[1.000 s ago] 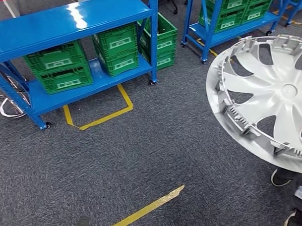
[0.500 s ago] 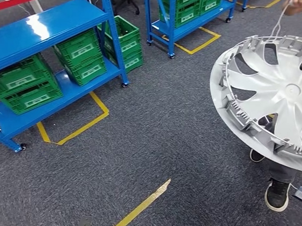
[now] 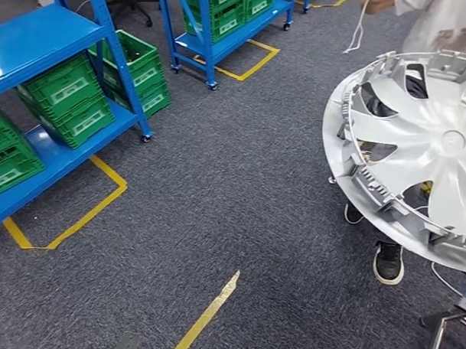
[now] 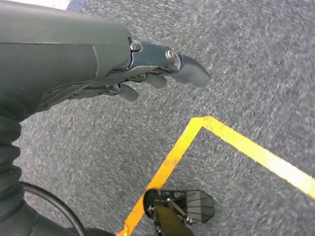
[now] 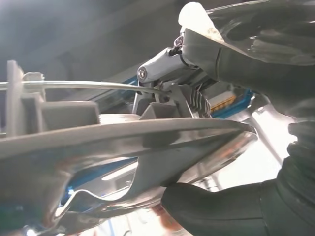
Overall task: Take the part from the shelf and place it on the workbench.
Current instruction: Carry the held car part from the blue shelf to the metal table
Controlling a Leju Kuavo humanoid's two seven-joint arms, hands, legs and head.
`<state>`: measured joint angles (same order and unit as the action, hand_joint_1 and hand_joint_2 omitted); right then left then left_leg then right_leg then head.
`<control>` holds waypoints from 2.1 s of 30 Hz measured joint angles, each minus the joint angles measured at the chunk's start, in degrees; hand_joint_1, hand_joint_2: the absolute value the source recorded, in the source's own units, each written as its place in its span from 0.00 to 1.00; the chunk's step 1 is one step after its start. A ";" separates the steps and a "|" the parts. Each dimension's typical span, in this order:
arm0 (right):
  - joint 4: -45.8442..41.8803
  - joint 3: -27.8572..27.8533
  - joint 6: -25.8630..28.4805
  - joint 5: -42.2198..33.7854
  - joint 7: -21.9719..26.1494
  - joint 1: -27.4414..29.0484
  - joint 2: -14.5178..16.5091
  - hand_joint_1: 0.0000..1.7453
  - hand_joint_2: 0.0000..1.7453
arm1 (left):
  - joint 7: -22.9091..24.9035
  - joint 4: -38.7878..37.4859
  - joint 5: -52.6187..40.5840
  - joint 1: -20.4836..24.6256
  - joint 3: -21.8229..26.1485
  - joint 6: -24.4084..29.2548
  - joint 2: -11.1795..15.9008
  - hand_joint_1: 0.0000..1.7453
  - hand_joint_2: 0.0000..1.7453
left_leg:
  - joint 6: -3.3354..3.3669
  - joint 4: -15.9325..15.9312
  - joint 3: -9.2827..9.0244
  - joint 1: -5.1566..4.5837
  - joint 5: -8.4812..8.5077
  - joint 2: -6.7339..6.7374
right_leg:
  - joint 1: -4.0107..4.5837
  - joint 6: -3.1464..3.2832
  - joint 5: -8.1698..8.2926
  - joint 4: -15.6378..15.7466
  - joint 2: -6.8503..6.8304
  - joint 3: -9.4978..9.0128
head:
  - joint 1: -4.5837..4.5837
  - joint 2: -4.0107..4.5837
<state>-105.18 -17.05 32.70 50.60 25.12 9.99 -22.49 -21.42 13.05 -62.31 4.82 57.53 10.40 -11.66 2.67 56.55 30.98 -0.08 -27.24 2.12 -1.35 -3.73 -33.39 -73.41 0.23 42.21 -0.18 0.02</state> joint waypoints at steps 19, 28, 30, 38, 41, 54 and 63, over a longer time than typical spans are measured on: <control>-0.16 -0.11 0.03 -0.14 -0.08 0.13 0.10 1.00 1.00 | 0.04 0.00 0.00 0.03 -0.02 0.01 0.04 0.00 1.00 | -1.87 7.72 1.84 0.11 -3.16 -4.39 | 0.07 2.82 6.74 15.65 4.32 -8.80 | 0.27 0.00; -0.32 -1.35 0.21 -1.70 -0.57 0.71 0.42 1.00 1.00 | 0.92 0.00 -0.19 0.38 -0.20 -0.41 0.05 0.00 1.00 | -0.49 0.23 -0.58 0.41 -0.78 -2.32 | -0.06 0.21 3.18 7.69 1.66 -2.90 | -0.26 -0.01; -0.32 -1.39 0.20 -1.78 -0.58 0.68 0.52 1.00 1.00 | 0.92 0.00 -0.20 0.25 -0.20 -0.44 0.03 0.00 1.00 | -0.40 0.25 -0.44 0.28 -0.80 -0.95 | -0.12 -0.02 0.40 1.46 0.31 -0.09 | -0.31 0.00; -0.43 -1.70 0.20 -1.79 -0.58 1.03 0.66 1.00 1.00 | 0.92 0.00 -0.20 0.46 -0.24 -0.44 -0.04 0.00 1.00 | -1.36 0.49 -0.83 -0.23 -1.30 3.91 | 0.26 0.67 4.76 11.93 -3.06 -7.13 | -0.27 0.00; -0.51 -2.05 0.20 -1.78 -0.60 1.21 0.70 1.00 1.00 | 0.92 0.00 -0.20 0.65 -0.29 -0.44 -0.07 0.00 1.00 | -2.43 0.96 -1.02 -0.23 -2.02 4.71 | 0.30 1.83 6.36 16.11 -2.38 -9.25 | -0.22 0.00; -0.70 -2.01 0.21 -1.94 -0.60 1.13 1.20 1.00 1.00 | 0.93 0.00 -0.28 0.17 -0.31 -0.42 0.13 0.00 1.00 | -1.80 1.94 0.20 0.59 -1.42 -8.31 | -0.24 1.82 7.19 15.38 7.81 -7.64 | 0.00 0.00; -0.80 -2.26 0.26 -1.97 -0.58 1.26 1.36 1.00 1.00 | 0.93 -0.01 -0.28 0.14 -0.33 -0.44 0.08 0.00 1.00 | -0.78 0.56 -0.21 0.52 -1.06 0.05 | -0.23 -0.07 1.46 0.41 -0.11 0.67 | -0.50 0.00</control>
<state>-105.98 -19.31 32.96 48.64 24.54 11.26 -21.13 -20.49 13.04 -62.60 4.96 57.20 9.97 -11.57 1.90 57.11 30.77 0.43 -28.29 2.17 -1.57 -3.80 -31.92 -72.99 0.12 42.88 -0.68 0.02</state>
